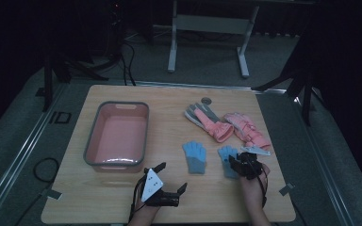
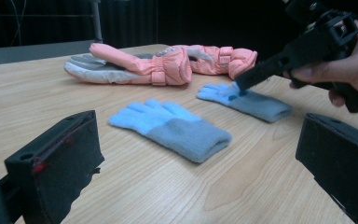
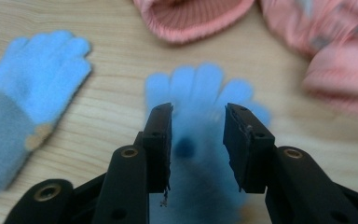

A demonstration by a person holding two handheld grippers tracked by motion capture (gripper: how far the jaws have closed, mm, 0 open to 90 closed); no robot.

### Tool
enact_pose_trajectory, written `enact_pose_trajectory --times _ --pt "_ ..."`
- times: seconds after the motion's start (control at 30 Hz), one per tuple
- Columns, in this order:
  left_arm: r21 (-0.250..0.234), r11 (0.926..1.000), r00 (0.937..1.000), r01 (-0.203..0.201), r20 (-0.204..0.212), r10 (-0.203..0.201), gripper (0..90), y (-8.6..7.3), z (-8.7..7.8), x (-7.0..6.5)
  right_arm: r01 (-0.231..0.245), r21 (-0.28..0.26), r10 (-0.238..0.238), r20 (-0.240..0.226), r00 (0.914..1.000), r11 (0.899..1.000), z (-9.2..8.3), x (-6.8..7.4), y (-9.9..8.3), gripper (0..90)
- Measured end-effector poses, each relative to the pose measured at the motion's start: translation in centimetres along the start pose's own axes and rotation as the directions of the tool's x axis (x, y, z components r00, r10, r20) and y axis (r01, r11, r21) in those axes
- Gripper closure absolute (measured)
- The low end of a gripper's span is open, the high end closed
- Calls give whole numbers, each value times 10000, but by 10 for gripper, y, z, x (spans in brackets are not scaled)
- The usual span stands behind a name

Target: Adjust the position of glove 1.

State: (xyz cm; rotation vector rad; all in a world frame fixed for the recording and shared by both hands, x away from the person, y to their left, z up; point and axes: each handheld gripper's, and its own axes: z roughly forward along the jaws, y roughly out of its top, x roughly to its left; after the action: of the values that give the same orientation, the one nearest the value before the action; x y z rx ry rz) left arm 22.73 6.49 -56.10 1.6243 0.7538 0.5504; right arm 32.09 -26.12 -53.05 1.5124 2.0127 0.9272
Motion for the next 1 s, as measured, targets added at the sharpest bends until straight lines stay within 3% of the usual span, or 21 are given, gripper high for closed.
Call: enact_pose_trajectory --times 0.03,0.13,0.2,0.23,0.27,0.4,0.47,0.53,0.6,0.7,0.83,0.87,1.0 --pt "-15 10000 10000 37 1 -37 1 0 0 0 297 18 -297 17 9996 9996 -2 -2 2 591" --pt "-7 10000 10000 66 16 -66 1 0 0 0 919 -286 -938 -740 9928 9954 -9 -15 7 587" --pt "-14 10000 10000 77 -9 -77 1 0 0 0 1511 -511 -1570 -1414 9774 9872 -13 -26 12 602" --pt "-21 10000 10000 97 -15 -97 1 0 0 1 1780 -834 -1910 -1900 9630 9805 -18 -32 15 616" --pt "-21 10000 10000 97 -15 -97 1 0 0 1 1780 -834 -1910 -1900 9630 9805 -18 -32 15 616" --pt "-54 9999 9999 110 -43 -111 1 0 -1 1 2999 -829 -3111 -2461 9180 9504 -26 -45 21 636" --pt "-57 10000 10000 77 -50 -77 1 0 -1 0 3322 -715 -3393 -2503 9067 9405 -25 -48 21 647" --pt "-50 9999 9999 89 -73 -89 1 0 0 0 3286 -508 -3300 -2639 9063 9431 -19 -52 18 646" --pt "-64 9999 9999 131 -66 -131 1 0 -1 1 3025 -308 -2985 -2828 9115 9527 -13 -52 14 640" --pt "-78 9999 9999 142 -69 -143 1 0 -1 1 2950 -171 -2878 -2811 9155 9553 -2 -45 4 635" --pt "-87 9999 9999 79 -73 -80 1 0 -1 0 3037 -9 -2923 -2731 9165 9528 10 -36 -4 607" --pt "-85 9999 10000 72 -64 -73 1 0 -1 0 3007 59 -2864 -2873 9140 9537 13 -35 -6 606" --pt "-72 10000 10000 63 -43 -63 1 0 -1 0 3403 -63 -3292 -2704 9047 9403 16 -33 -11 664"
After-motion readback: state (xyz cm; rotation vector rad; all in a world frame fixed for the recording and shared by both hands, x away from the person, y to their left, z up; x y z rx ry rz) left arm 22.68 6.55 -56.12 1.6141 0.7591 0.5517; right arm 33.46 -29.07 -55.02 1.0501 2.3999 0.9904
